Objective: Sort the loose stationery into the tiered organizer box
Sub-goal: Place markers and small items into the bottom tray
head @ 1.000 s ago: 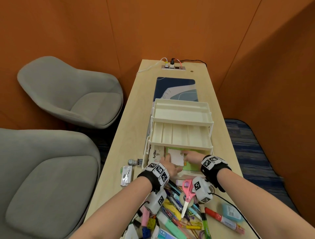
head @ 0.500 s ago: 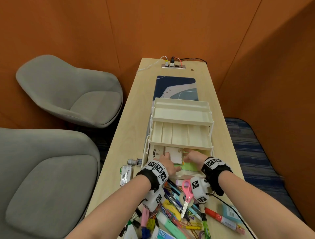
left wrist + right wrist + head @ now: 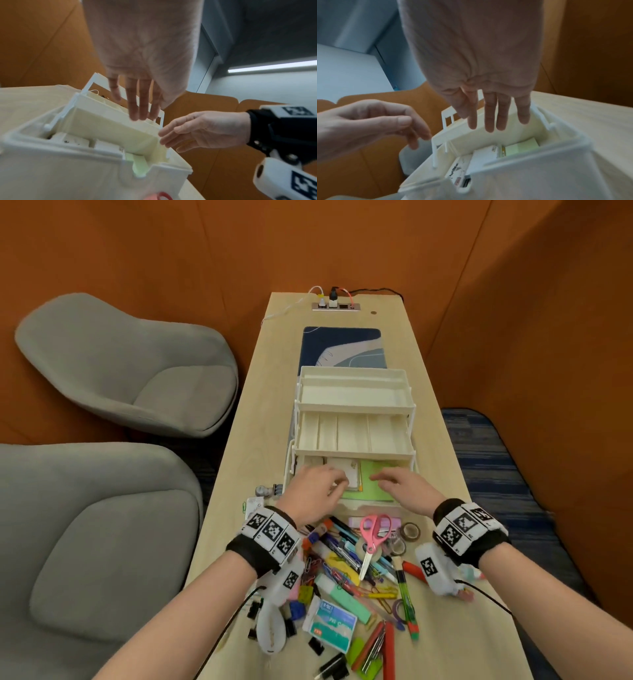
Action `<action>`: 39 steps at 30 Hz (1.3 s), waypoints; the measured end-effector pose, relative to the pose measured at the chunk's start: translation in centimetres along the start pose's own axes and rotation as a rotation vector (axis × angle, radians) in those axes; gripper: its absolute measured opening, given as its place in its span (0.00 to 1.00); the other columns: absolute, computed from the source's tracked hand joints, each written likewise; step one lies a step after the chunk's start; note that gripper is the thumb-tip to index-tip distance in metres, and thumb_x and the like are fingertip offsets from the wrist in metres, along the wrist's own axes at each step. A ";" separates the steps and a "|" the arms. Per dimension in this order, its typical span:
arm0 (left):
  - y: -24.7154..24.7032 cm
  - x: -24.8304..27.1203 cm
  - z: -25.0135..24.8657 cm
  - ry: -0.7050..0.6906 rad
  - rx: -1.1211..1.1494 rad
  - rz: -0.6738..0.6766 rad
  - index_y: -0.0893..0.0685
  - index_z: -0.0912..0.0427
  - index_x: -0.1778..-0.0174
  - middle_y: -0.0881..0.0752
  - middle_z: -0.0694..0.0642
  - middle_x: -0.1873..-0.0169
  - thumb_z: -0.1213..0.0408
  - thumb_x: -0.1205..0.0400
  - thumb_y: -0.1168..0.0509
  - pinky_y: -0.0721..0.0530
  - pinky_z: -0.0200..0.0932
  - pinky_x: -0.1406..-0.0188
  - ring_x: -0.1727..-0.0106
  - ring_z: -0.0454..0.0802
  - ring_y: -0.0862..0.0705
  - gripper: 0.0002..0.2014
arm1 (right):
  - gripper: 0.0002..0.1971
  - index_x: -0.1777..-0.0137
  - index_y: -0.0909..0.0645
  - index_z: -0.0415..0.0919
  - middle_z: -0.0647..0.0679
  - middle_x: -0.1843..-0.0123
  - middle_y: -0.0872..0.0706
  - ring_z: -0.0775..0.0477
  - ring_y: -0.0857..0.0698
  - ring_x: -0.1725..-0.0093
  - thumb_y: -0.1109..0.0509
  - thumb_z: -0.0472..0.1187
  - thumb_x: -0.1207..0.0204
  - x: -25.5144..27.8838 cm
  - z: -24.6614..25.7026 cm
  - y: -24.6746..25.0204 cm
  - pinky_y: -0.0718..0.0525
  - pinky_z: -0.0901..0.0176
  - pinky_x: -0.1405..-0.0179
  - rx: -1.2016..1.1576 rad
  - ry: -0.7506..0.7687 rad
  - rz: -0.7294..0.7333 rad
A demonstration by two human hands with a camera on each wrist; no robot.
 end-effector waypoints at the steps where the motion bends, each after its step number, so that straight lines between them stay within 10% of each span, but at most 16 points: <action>1: 0.7 1.6 -0.5 -0.024 0.047 -0.070 0.17 0.54 0.43 0.15 0.48 0.49 0.56 0.13 0.45 0.27 0.45 0.41 0.51 0.44 0.20 0.13 | 0.16 0.32 0.21 0.41 0.49 0.34 0.19 0.52 0.23 0.33 0.42 0.36 0.16 1.6 -0.1 0.2 0.30 0.62 0.34 -0.037 0.021 -0.054; 6: -1.8 9.3 -0.7 0.002 0.191 -0.103 0.16 0.52 0.47 0.17 0.43 0.54 0.57 0.14 0.41 0.24 0.33 0.55 0.56 0.39 0.21 0.09 | 0.12 0.43 0.16 0.45 0.51 0.42 0.16 0.52 0.20 0.42 0.39 0.35 0.18 8.8 -2.4 -3.6 0.26 0.66 0.47 -0.178 0.004 -0.101; 13: -10.2 15.6 -0.9 -0.003 0.024 0.229 0.26 0.48 0.34 0.28 0.46 0.37 0.48 0.16 0.42 0.24 0.43 0.36 0.38 0.42 0.30 0.17 | 0.13 0.50 0.18 0.55 0.52 0.43 0.17 0.54 0.19 0.42 0.39 0.35 0.18 14.6 -7.6 -8.6 0.24 0.69 0.47 -0.221 -0.116 -0.069; 17: -10.6 16.8 -0.8 0.049 0.035 0.181 0.27 0.48 0.31 0.29 0.46 0.35 0.49 0.15 0.44 0.24 0.39 0.39 0.36 0.41 0.29 0.18 | 0.16 0.52 0.19 0.56 0.53 0.46 0.17 0.52 0.18 0.43 0.40 0.32 0.18 16.8 -10.4 -8.4 0.20 0.54 0.37 -0.242 -0.189 -0.147; 25: -9.3 17.2 1.2 0.191 0.137 0.089 0.27 0.46 0.31 0.28 0.44 0.36 0.49 0.17 0.39 0.26 0.29 0.46 0.35 0.40 0.27 0.18 | 0.13 0.50 0.18 0.52 0.55 0.48 0.16 0.52 0.18 0.45 0.39 0.33 0.18 18.0 -11.6 -9.1 0.21 0.58 0.41 -0.237 -0.239 -0.174; 31: -12.8 16.4 -1.5 0.044 -0.118 0.402 0.58 0.34 0.19 0.53 0.49 0.17 0.42 0.29 0.28 0.30 0.59 0.26 0.19 0.55 0.47 0.51 | 0.12 0.50 0.18 0.51 0.49 0.47 0.16 0.51 0.18 0.48 0.40 0.34 0.18 16.6 -10.6 -8.9 0.21 0.59 0.44 -0.220 -0.225 -0.156; 39: -14.0 14.2 -1.1 -0.001 -0.170 0.419 0.32 0.49 0.24 0.28 0.52 0.32 0.57 0.24 0.28 0.24 0.47 0.33 0.33 0.51 0.26 0.32 | 0.10 0.49 0.18 0.50 0.49 0.47 0.16 0.52 0.17 0.50 0.40 0.36 0.18 15.4 -10.8 -8.1 0.22 0.61 0.47 -0.221 -0.225 -0.150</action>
Point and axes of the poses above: each hand's wrist, its own x-axis away from the middle knuckle, its own y-axis out of the back of the hand, z = x × y, the point moved 8 cm from there along -x, towards the middle knuckle
